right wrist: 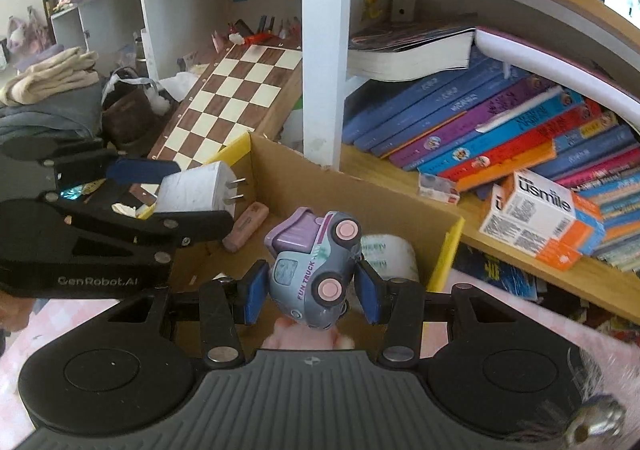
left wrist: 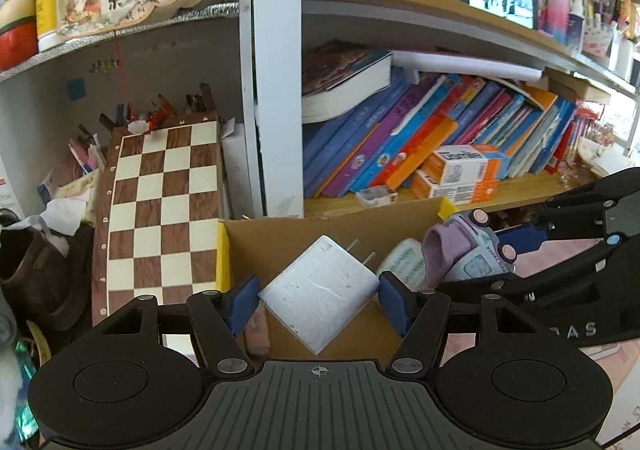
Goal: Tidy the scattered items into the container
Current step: 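Lower the charger and toy car into the yellow box and open both grippers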
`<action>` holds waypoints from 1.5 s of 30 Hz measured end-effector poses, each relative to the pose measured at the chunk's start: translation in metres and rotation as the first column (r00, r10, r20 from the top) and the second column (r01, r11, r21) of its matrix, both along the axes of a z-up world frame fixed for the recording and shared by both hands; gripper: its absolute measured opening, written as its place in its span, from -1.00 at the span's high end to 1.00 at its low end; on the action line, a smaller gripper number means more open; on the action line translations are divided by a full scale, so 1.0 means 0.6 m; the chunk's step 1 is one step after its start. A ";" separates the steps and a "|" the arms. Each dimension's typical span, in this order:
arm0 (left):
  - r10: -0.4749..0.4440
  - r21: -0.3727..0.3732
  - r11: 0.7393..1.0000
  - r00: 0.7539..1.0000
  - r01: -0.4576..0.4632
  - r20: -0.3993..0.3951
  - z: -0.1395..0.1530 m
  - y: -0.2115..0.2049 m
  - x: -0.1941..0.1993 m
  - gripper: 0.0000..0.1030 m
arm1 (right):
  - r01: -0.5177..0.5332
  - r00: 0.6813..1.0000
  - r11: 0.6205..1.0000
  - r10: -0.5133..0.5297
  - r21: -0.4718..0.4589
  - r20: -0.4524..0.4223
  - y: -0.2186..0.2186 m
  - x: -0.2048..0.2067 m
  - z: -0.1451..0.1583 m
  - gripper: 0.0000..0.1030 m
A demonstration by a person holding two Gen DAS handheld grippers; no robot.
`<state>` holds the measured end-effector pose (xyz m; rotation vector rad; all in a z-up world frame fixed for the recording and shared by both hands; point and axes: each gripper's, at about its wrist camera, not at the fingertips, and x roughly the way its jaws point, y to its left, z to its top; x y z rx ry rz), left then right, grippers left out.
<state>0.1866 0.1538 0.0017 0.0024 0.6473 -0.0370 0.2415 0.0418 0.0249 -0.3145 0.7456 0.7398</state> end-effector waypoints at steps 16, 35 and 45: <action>-0.076 0.168 0.980 0.983 0.104 -0.166 -0.073 -0.033 0.058 -0.25 | -0.054 0.998 0.995 0.056 -0.081 0.024 0.042 0.073 -0.031 0.14; -0.100 0.192 0.970 0.967 0.147 -0.234 -0.098 -0.049 0.063 -0.28 | -0.148 0.988 0.983 0.141 -0.108 -0.066 0.108 0.108 -0.076 0.14; -0.098 0.200 0.969 0.967 0.147 -0.235 -0.099 -0.052 0.066 -0.29 | -0.154 0.984 0.981 0.142 -0.118 -0.105 0.118 0.122 -0.094 0.14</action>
